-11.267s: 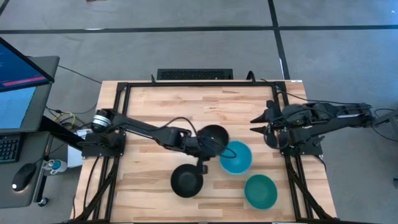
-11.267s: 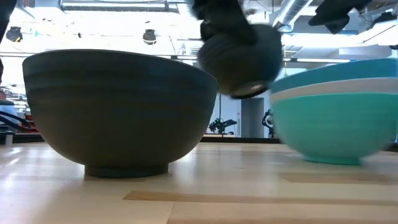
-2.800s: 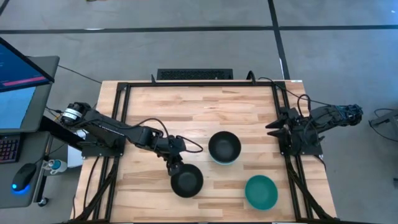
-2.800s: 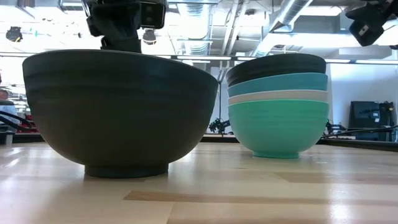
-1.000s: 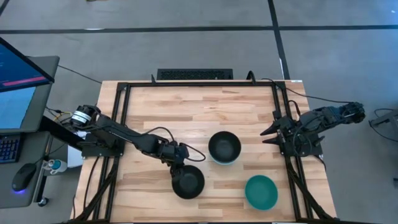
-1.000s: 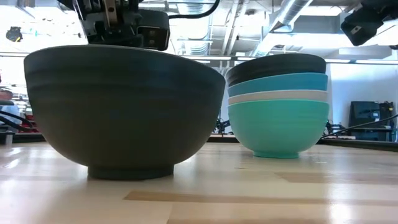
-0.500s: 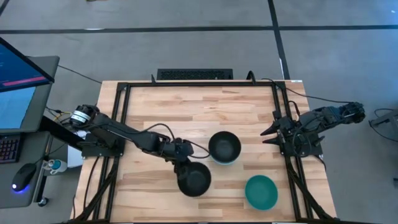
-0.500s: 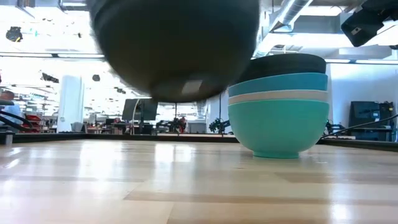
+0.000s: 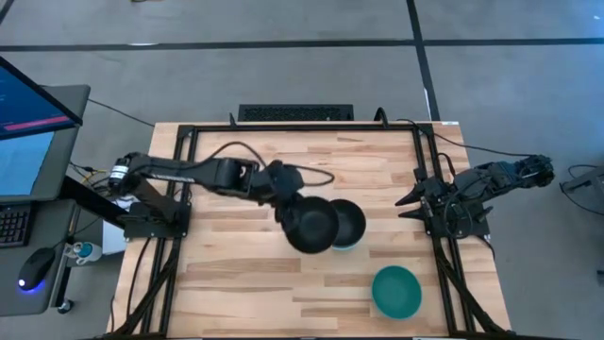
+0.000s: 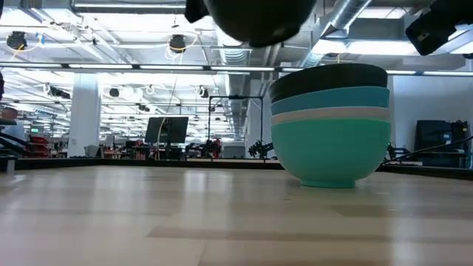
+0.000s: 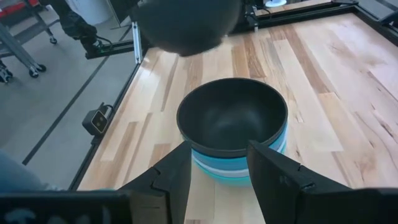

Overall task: Nest bowls inside each other
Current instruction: Stack the black bowl on top of the black bowl

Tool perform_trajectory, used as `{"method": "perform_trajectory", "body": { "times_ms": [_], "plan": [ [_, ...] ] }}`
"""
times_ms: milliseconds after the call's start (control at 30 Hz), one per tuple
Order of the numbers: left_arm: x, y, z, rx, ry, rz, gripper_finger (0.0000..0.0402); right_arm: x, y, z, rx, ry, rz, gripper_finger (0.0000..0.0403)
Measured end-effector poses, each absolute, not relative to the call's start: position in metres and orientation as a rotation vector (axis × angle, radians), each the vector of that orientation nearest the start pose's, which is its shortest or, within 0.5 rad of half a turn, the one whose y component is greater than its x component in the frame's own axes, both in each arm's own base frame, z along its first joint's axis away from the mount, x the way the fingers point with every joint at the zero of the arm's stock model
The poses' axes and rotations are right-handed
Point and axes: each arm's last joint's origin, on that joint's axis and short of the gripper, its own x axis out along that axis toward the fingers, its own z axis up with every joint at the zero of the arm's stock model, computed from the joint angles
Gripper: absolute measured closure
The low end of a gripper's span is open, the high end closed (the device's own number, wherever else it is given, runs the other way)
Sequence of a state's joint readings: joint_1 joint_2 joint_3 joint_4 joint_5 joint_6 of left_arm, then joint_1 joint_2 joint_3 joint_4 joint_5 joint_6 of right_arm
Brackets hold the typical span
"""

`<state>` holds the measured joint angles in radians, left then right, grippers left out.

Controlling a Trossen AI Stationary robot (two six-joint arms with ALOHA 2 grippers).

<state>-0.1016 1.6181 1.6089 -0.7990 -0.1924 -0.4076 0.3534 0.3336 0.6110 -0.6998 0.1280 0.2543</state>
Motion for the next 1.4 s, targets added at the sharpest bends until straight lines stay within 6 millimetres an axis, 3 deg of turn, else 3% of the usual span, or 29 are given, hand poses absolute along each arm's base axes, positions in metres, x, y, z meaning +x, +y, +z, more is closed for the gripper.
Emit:
{"method": "perform_trajectory", "body": {
  "times_ms": [233,500,667,833,1400],
  "plan": [
    [0.355,-0.001,0.343,-0.271,0.821,0.253,0.0401,0.074,0.023,0.275,0.149,0.436,0.168,0.0226],
    [0.398,0.007,0.311,-0.258,0.882,0.13,0.0401,0.074,0.023,0.275,0.149,0.435,0.168,0.0226],
    [0.417,0.016,0.323,-0.203,0.839,0.126,0.0401,0.074,0.023,0.275,0.148,0.438,0.167,0.0226],
    [0.42,0.028,0.341,-0.19,0.761,0.137,0.0401,0.074,0.023,0.275,0.148,0.438,0.167,0.0226],
    [0.421,0.032,0.323,-0.17,0.851,0.133,0.0401,0.074,0.023,0.275,0.148,0.437,0.164,0.0226]
  ]
}}
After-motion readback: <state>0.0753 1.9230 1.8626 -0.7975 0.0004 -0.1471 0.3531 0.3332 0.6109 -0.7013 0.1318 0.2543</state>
